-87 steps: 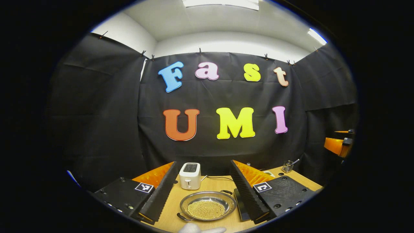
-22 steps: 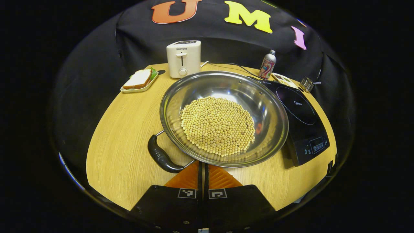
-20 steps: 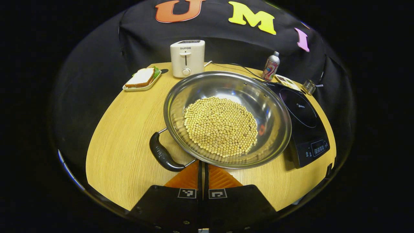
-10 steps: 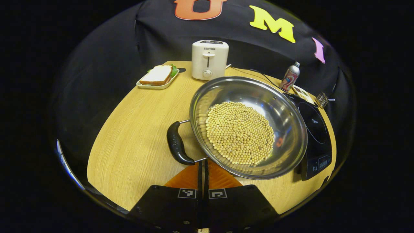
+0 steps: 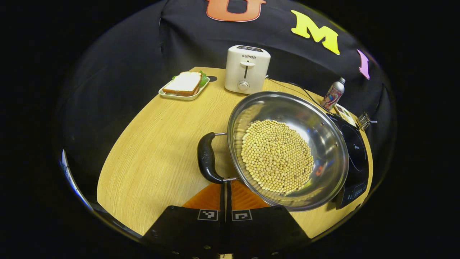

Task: First push the handle of the pot to place it horizontally, then grasp the pot with both hands and set it on the induction cooktop.

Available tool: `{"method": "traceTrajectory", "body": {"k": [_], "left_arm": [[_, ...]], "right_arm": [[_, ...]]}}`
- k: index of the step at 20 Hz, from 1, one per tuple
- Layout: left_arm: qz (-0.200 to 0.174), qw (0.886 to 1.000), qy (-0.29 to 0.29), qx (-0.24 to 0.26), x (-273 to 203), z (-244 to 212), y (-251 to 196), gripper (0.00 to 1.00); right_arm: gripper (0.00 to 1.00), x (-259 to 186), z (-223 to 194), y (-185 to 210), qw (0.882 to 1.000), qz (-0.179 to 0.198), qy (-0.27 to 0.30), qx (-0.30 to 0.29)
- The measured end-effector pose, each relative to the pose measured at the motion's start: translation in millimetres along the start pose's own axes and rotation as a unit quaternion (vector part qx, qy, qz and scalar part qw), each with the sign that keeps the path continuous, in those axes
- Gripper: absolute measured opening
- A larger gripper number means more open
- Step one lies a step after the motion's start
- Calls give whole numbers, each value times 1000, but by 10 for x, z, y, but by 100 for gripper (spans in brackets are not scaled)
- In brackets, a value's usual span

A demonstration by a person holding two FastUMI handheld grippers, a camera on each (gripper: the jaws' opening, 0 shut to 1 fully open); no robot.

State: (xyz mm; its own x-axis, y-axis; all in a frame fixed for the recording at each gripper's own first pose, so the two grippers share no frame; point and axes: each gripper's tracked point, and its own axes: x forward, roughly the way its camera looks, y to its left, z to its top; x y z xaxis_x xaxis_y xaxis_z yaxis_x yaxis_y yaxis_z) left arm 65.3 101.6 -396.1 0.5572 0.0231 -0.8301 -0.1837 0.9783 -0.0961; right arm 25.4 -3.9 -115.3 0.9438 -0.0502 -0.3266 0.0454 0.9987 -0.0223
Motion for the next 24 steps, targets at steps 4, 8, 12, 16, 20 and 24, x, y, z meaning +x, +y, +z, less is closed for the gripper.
{"method": "traceTrajectory", "body": {"k": [4, 8, 12, 16, 20, 24], "left_arm": [[6, 1000, -1, -12, 60, 91, 96, 0], [14, 1000, -2, -7, 121, 191, 165, 0], [17, 1000, -3, -15, 186, 266, 236, 10], [20, 1000, -2, -14, 275, 367, 263, 0], [22, 1000, -2, -9, 315, 429, 321, 0], [22, 1000, -8, -7, 272, 445, 352, 10]], "right_arm": [[97, -11, -3, -27, 1000, -3, 1, -1], [98, -20, -12, -52, 1000, -7, 3, -1], [98, -43, -31, -47, 1000, -9, 5, -2], [97, -74, -62, -46, 1000, -10, 9, -5], [98, -94, -83, -16, 1000, -8, 11, -6], [99, -78, -137, 55, 1000, -1, 15, -7]]}}
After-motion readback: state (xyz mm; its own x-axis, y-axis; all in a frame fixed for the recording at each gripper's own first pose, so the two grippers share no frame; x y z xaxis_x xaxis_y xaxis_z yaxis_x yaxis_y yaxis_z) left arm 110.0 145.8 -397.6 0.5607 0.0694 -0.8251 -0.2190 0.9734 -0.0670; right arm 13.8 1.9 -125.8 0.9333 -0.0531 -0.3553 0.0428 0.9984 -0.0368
